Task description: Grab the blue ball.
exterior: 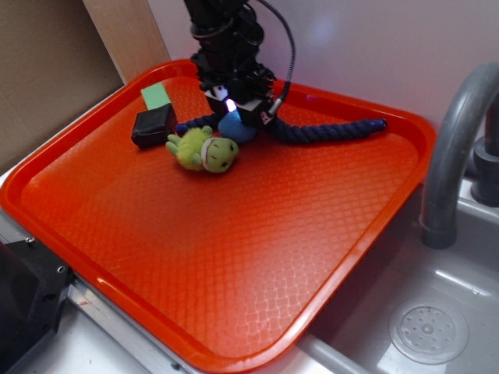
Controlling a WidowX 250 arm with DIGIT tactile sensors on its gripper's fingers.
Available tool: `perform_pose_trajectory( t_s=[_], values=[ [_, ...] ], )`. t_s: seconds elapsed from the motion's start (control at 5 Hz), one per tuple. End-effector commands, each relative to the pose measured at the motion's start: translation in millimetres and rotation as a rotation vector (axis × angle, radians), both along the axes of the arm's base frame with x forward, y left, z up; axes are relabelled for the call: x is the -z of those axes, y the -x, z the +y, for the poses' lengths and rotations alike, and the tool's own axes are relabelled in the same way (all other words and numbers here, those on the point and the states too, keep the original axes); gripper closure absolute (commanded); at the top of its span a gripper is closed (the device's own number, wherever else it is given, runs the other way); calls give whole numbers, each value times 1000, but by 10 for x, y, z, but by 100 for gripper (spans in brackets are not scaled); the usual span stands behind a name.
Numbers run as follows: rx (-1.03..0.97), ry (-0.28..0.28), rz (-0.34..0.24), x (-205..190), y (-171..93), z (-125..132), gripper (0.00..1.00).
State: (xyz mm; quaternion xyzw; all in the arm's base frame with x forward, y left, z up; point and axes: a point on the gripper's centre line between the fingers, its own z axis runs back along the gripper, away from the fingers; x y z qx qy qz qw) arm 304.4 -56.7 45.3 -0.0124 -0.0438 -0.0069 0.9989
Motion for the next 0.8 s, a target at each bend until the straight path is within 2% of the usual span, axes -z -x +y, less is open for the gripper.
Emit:
perform_pose_trajectory(
  t_s=[0.0,0.2,0.4,0.6],
  values=[
    [-32,7,-67,-1129,480,-109,100],
    [12,80,-117,-1621,722,-85,100],
    [-14,91,-136,-2053,854,-97,100],
    [-21,68,-122,-1955,842,-139,100]
  ],
)
